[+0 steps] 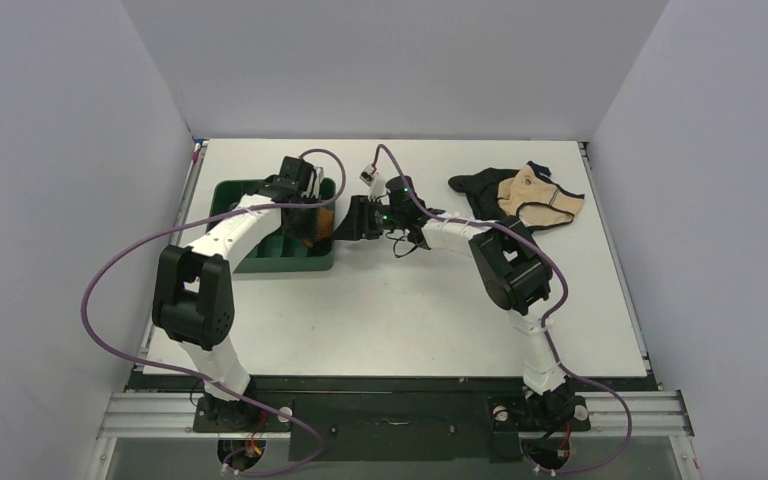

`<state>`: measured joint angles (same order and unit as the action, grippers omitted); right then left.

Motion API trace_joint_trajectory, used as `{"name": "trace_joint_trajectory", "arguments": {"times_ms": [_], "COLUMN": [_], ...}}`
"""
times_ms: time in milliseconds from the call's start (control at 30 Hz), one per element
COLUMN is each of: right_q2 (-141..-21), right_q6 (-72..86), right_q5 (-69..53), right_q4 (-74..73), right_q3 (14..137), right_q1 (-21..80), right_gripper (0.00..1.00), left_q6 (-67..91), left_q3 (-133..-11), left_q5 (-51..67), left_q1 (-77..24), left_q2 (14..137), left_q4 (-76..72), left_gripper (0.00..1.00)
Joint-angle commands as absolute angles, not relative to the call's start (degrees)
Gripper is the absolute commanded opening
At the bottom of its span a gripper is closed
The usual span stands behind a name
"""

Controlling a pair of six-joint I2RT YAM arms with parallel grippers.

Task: Roll the underwear
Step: Place the underwear in the storage box.

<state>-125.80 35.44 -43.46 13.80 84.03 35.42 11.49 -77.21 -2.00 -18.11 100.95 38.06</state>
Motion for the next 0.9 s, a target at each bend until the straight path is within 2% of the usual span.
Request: {"name": "trace_joint_trajectory", "arguments": {"times_ms": [0,633,700,867], "right_q2": [-127.9,-129.6,-129.8,-131.1], "right_q6": [40.0,47.6,48.4,54.4], "right_q5": [-41.8,-42.7,-43.4,-46.8], "right_q4": [21.4,28.1,29.0,35.5], "right_q3": [86.8,85.6,85.8,85.4], "right_q1": [36.4,38.2,38.1,37.5], "right_gripper": [0.49,0.36,0.36,0.44], "left_q6": [12.9,12.2,12.4,12.6], "left_q3": [-76.8,-84.4,-84.9,-86.1], "left_q5": [0.9,5.1,6.3,8.3], "left_q1": [-20.4,-22.1,-22.3,-22.5], "left_q2": [105.6,106.3,106.2,106.2], "left_q4": [43.5,51.0,51.2,52.0], "left_gripper": [0.0,0.0,0.0,0.0]}}
